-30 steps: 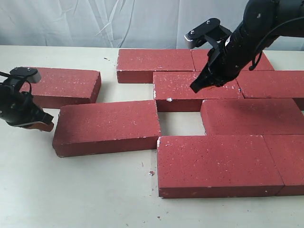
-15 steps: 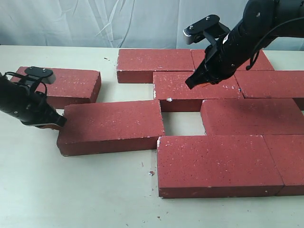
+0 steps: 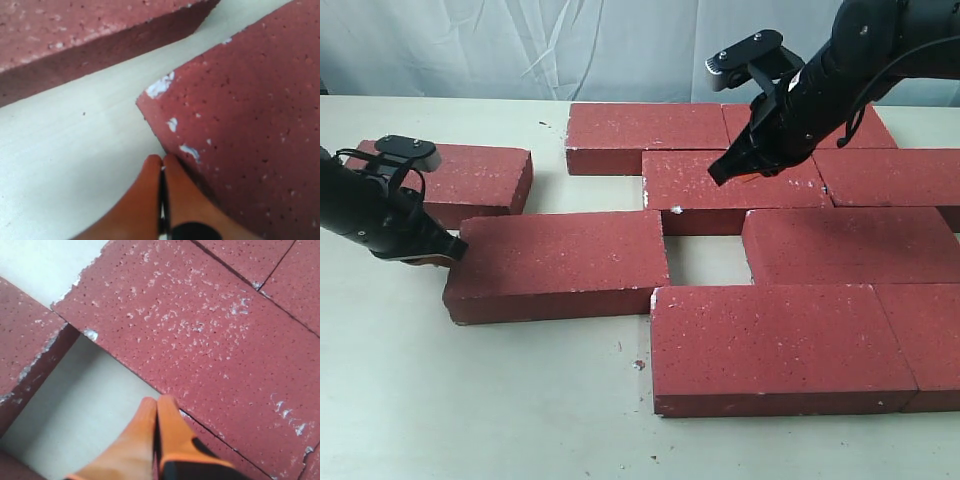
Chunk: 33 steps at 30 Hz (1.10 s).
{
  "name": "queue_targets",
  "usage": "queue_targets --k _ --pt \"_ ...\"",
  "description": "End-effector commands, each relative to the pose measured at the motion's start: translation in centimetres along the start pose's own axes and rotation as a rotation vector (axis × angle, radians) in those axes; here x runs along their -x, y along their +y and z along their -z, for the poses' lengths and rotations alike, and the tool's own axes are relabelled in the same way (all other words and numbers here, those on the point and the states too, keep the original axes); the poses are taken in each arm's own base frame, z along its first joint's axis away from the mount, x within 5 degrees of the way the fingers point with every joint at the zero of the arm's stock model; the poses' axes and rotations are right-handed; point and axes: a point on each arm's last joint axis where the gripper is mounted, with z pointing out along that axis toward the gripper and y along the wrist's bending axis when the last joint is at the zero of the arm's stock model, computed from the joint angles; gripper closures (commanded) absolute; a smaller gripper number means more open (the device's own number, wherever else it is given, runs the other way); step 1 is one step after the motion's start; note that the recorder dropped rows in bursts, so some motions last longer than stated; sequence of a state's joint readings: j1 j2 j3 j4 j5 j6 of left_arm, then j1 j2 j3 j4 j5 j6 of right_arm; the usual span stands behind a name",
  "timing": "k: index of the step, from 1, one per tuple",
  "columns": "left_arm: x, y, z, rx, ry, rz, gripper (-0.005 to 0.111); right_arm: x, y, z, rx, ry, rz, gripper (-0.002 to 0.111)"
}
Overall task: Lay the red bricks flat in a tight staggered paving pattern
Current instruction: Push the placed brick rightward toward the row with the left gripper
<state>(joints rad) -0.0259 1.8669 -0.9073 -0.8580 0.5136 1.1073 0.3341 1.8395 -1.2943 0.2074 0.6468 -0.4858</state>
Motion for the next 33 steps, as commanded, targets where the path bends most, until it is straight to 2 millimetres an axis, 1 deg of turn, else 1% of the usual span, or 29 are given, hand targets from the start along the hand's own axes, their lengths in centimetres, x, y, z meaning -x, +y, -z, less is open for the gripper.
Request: queue_targets --k 1,6,9,14,17,20,24,26,33 --pt "0.2 -0.3 0.0 -0.010 -0.010 0.009 0.107 0.0 -0.2 0.3 -0.006 -0.017 -0.010 0.109" --pt "0.2 -0.4 0.0 -0.015 -0.008 0.009 0.107 0.0 -0.2 0.3 -0.006 -0.017 -0.010 0.109" --pt "0.3 -0.9 -0.2 -0.023 -0.004 -0.008 0.107 0.0 -0.2 0.3 -0.006 -0.017 -0.010 0.109" --pt "0.9 -2.7 -1.0 -0.013 -0.015 -0.052 0.107 0.1 -0.2 0.3 -0.005 -0.019 -0.012 0.109" --pt "1.1 -2.5 -1.7 -0.019 -0.011 -0.041 0.107 0.1 -0.1 0.3 -0.004 -0.020 -0.013 0.109" --pt "1.4 -2.6 -3.0 -0.035 0.007 -0.033 0.107 0.1 -0.1 0.3 -0.003 -0.023 -0.016 0.109" --pt "2.2 -3.9 -4.0 -0.052 0.017 -0.099 0.107 0.1 -0.1 0.3 -0.003 -0.023 -0.016 0.109" --pt "2.4 -4.7 -4.1 -0.060 0.014 -0.113 0.107 0.1 -0.1 0.3 -0.003 -0.023 -0.016 0.109" --pt "2.8 -5.6 -4.5 -0.066 0.011 -0.140 0.107 0.1 -0.1 0.3 -0.003 -0.028 -0.020 0.109"
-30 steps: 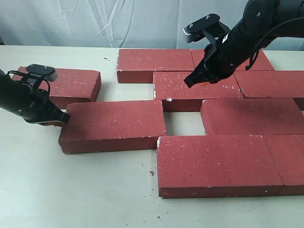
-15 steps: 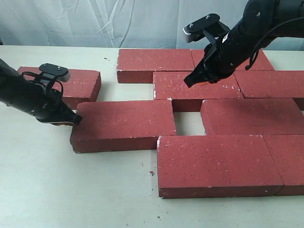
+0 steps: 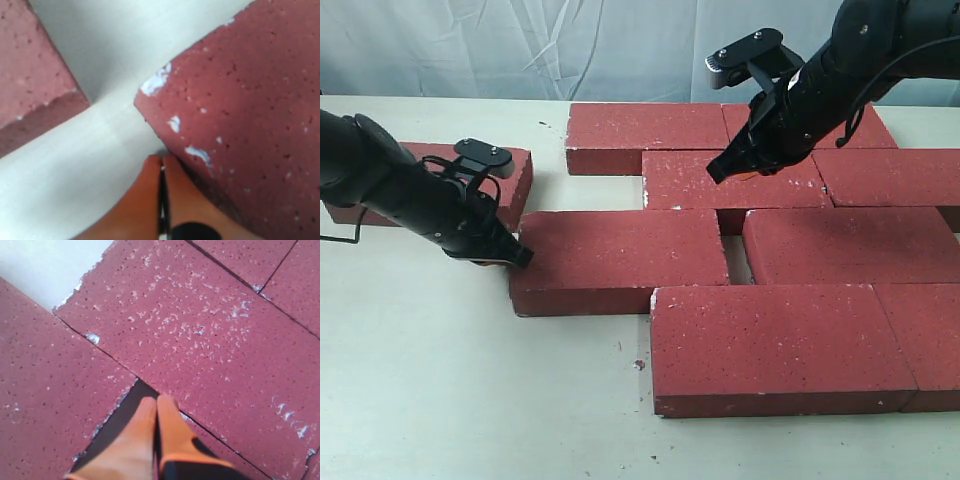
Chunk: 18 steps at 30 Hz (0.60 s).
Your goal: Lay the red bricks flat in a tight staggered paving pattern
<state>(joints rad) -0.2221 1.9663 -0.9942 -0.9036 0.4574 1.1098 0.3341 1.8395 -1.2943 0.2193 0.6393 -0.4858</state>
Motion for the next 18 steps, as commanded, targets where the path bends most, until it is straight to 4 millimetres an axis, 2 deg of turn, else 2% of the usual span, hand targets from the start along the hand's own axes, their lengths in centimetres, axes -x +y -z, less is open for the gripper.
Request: queue_targets --k 1,18 --pt "0.5 -0.7 -0.5 -0.019 -0.002 -0.008 0.107 0.1 -0.1 0.3 -0.004 -0.021 -0.014 0.109" --pt "1.9 -3.4 -2.0 -0.022 -0.020 -0.085 0.107 0.1 -0.1 0.3 -0.005 -0.027 -0.016 0.109"
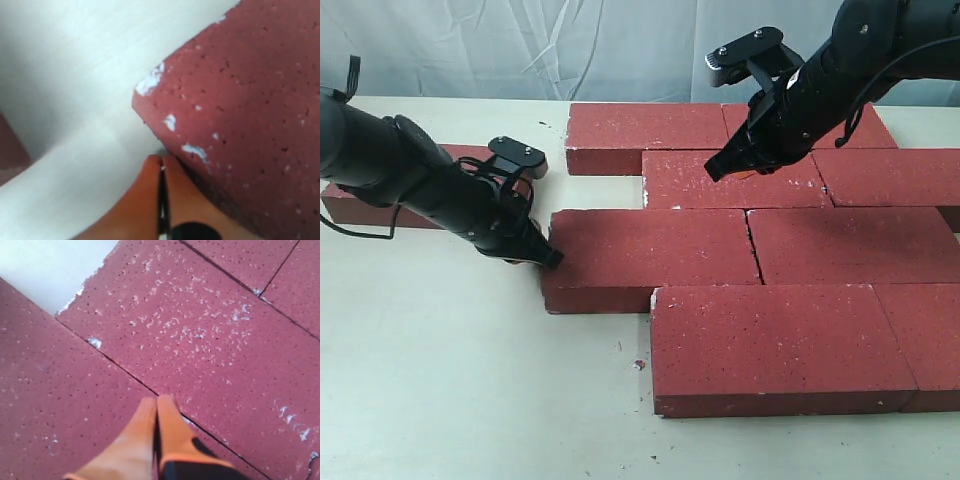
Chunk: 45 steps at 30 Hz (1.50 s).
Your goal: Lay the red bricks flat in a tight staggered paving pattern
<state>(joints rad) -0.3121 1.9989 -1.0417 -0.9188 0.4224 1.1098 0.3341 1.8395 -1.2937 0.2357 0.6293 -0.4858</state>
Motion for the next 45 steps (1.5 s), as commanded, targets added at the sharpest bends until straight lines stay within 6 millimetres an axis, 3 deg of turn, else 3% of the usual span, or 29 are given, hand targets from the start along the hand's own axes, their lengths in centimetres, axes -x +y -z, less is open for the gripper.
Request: queue_targets --k 1,13,27,34,45 --pt "0.4 -1.3 -0.5 -0.016 -0.003 -0.020 0.107 0.0 -0.2 0.3 -0.009 -0.015 -0.003 0.109" --pt "0.4 -0.8 -0.5 0.025 -0.001 -0.054 0.107 0.1 -0.2 0.3 -0.010 -0.016 -0.003 0.109" --pt "1.3 -0.4 1.1 0.090 -0.055 -0.080 0.107 0.1 -0.2 0.3 -0.009 -0.018 -0.004 0.109" --pt "0.6 -0.7 0.8 0.045 0.017 -0.151 0.107 0.2 -0.1 0.3 -0.002 -0.027 -0.019 0.109" --pt "0.0 1.8 1.3 0.125 0.030 -0.078 0.107 -0.4 0.2 -1.6 0.020 0.025 0.003 0.109"
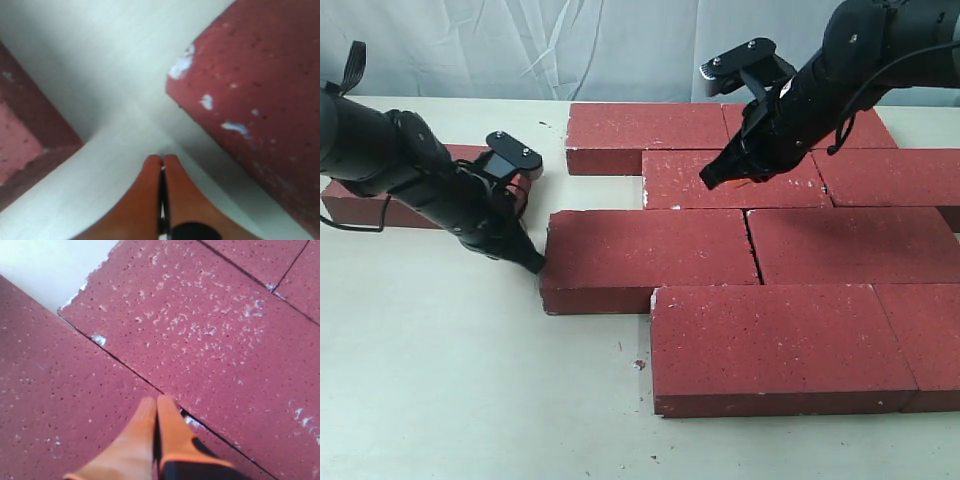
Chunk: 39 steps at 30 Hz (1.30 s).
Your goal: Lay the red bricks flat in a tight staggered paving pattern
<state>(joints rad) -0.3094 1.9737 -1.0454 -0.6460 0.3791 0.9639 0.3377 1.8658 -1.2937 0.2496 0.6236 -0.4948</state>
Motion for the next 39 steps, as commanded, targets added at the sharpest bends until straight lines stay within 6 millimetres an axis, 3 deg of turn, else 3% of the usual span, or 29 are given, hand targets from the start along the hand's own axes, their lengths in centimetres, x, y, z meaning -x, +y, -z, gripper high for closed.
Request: queue_targets --k 1,5,12,15,18,25,28,32,36,39 --pt "-0.1 1.0 0.3 0.020 -0.006 0.036 0.107 -0.2 0.1 -0.6 0.006 0.011 0.005 0.109" --pt "0.4 0.9 1.5 0.018 -0.034 0.042 0.107 -0.2 0.1 -0.6 0.006 0.009 0.004 0.109" --pt "2.2 0.7 7.5 0.072 -0.147 -0.046 0.107 0.1 0.5 -0.6 0.048 -0.017 -0.049 0.109" --pt "1.8 2.8 9.4 0.159 -0.187 -0.032 0.107 0.3 0.7 -0.6 0.080 -0.038 -0.042 0.109" --pt "1.1 6.4 10.4 0.289 -0.262 0.116 0.107 0.5 1.0 -0.5 0.109 -0.059 -0.037 0.109" --pt "-2.8 13.2 12.7 0.522 -0.353 0.393 0.107 0.6 1.0 -0.5 0.111 -0.073 -0.030 0.109" --pt "-4.4 15.6 13.2 0.650 -0.415 0.514 0.107 0.7 1.0 -0.5 0.111 -0.083 -0.041 0.109" --pt "-5.1 17.0 12.7 0.723 -0.432 0.561 0.107 0.7 1.0 -0.5 0.111 -0.088 -0.045 0.109" --pt "-4.1 17.1 11.7 0.670 -0.425 0.565 0.107 0.8 1.0 -0.5 0.108 -0.092 -0.045 0.109" --pt "-2.1 16.6 9.8 0.549 -0.395 0.540 0.107 0.8 0.9 -0.5 0.100 -0.102 -0.047 0.109"
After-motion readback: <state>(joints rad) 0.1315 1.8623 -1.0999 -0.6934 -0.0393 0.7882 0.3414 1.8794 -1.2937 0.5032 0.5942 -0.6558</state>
